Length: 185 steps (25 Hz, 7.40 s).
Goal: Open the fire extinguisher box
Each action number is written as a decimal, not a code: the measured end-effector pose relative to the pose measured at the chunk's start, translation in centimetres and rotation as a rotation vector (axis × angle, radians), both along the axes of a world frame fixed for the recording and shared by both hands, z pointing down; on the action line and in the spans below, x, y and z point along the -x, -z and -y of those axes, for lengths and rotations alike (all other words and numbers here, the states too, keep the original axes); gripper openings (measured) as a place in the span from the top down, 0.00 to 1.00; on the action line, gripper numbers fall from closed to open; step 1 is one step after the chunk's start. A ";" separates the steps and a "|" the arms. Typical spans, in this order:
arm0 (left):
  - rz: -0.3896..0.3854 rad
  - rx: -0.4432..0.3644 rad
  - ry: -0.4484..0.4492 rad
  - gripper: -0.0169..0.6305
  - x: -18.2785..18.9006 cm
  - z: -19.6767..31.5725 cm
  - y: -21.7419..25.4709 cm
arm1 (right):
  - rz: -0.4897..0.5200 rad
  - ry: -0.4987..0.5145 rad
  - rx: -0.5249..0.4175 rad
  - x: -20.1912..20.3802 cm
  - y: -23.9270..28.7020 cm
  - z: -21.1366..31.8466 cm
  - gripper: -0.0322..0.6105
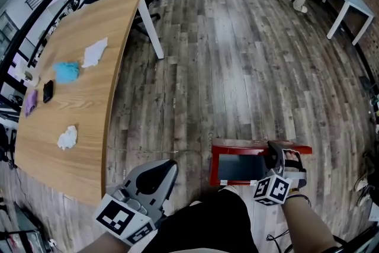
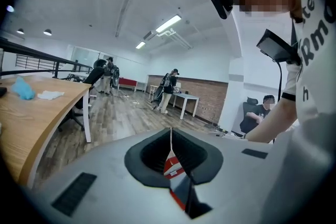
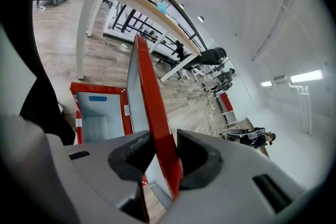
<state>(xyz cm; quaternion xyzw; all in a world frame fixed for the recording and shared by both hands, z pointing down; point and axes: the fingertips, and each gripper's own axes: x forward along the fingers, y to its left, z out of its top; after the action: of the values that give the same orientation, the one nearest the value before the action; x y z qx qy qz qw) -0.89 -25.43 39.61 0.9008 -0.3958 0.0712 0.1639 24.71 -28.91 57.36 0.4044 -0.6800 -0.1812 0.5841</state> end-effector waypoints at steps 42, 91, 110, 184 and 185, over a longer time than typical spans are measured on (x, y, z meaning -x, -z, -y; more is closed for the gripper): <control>0.017 0.030 0.315 0.96 -6.9 4.6 1.5 | 0.158 0.214 0.211 -0.9 -0.6 8.3 0.79; 0.180 0.195 0.461 0.96 -1.6 4.2 -5.1 | 0.291 0.267 0.669 -1.6 -7.6 16.4 0.79; 0.134 0.218 0.509 0.96 -0.3 4.3 -5.2 | 0.312 0.243 0.740 -1.4 -7.6 16.1 0.71; -0.133 -0.112 -0.023 0.96 -3.6 -7.0 14.0 | 1.303 -0.134 -0.089 2.1 32.8 -16.7 0.94; -0.134 -0.113 -0.025 0.96 -3.8 -6.9 14.0 | 1.302 -0.137 -0.095 1.9 32.8 -16.6 0.94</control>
<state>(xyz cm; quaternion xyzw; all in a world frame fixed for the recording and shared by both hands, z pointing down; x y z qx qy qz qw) 2.86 -18.51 25.62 0.9162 -0.3761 -0.0095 0.1377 22.82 -12.28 24.53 0.4989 -0.8587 0.1084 0.0448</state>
